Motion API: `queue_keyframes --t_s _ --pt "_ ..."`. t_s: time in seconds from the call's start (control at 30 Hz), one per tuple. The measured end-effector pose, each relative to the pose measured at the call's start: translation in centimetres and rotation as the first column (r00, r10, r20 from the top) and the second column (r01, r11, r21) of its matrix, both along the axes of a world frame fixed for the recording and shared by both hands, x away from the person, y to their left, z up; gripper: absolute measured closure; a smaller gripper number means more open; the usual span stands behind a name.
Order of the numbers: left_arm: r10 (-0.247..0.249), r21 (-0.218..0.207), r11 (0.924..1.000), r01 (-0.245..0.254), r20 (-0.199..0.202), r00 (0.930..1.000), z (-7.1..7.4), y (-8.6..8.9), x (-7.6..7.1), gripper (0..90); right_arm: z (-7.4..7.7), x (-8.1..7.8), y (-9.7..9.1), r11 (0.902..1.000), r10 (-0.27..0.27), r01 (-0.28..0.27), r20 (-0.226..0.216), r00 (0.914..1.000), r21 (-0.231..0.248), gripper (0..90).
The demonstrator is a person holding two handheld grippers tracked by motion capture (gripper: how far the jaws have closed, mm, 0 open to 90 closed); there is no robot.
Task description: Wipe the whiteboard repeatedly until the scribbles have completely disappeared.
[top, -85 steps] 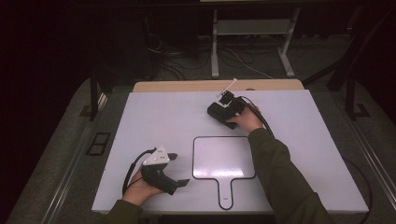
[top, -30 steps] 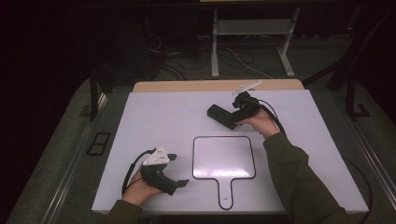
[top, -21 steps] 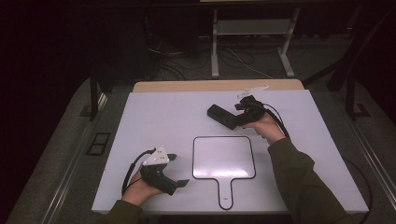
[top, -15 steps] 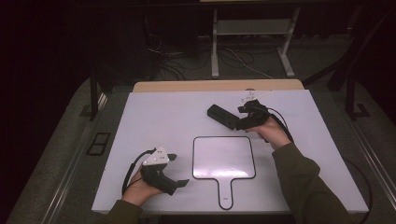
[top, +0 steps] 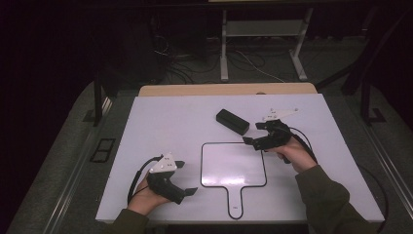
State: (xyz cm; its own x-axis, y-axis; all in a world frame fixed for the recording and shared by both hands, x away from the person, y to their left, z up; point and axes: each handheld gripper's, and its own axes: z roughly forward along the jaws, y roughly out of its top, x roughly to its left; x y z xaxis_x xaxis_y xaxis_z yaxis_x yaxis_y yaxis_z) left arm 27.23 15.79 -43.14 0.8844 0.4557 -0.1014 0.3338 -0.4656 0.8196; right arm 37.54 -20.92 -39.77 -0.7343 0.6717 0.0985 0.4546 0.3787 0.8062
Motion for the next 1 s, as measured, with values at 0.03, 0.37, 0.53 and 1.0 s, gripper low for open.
queue_keyframes --t_s 0.03,0.37,0.53,1.0 --pt "-0.001 0.000 1.0000 0.001 0.000 1.0000 0.0 0.0 0.0 0.0 -0.1 -0.3 -0.2 1.0000 -0.002 0.002 -0.007 1.0000 0.001 17.2" --pt "0.002 -0.004 1.0000 -0.002 0.003 1.0000 0.1 0.1 0.0 0.0 -1.1 -2.7 -2.0 0.9999 -0.013 0.013 -0.005 0.9999 0.005 17.2" --pt "-0.001 -0.005 1.0000 0.001 0.006 1.0000 0.2 0.0 -0.1 0.0 -1.7 -3.8 -2.6 0.9999 -0.014 0.014 0.000 0.9999 0.003 17.2" --pt "0.002 -0.009 1.0000 -0.002 0.010 0.9999 0.3 0.0 -0.1 0.0 -2.8 -7.0 -5.1 0.9976 -0.056 0.055 0.019 0.9983 0.042 15.8"
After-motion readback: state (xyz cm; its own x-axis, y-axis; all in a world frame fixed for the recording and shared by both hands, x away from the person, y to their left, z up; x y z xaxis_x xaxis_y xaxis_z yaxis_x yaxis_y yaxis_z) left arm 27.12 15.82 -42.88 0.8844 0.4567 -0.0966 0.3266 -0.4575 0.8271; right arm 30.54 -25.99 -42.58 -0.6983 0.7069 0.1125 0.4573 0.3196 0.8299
